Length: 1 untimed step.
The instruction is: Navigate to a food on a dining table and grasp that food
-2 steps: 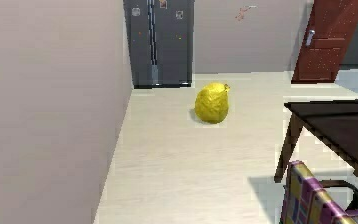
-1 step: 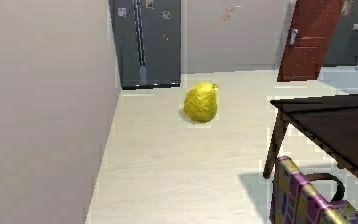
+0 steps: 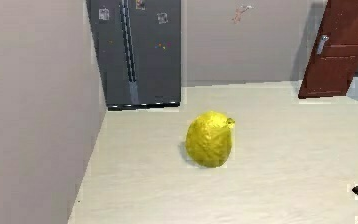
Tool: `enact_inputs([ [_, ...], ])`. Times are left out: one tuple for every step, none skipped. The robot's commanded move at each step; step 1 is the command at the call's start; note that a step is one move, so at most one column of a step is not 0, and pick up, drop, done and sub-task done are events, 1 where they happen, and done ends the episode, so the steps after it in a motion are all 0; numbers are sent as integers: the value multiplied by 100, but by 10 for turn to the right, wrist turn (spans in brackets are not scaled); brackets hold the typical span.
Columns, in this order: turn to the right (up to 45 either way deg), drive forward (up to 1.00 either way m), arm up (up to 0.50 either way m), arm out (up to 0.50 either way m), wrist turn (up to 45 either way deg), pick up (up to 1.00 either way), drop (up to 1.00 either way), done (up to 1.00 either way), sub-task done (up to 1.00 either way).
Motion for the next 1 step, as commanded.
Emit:
enact_inputs([
  [450,0,0,0,0,0,0,0,0],
])
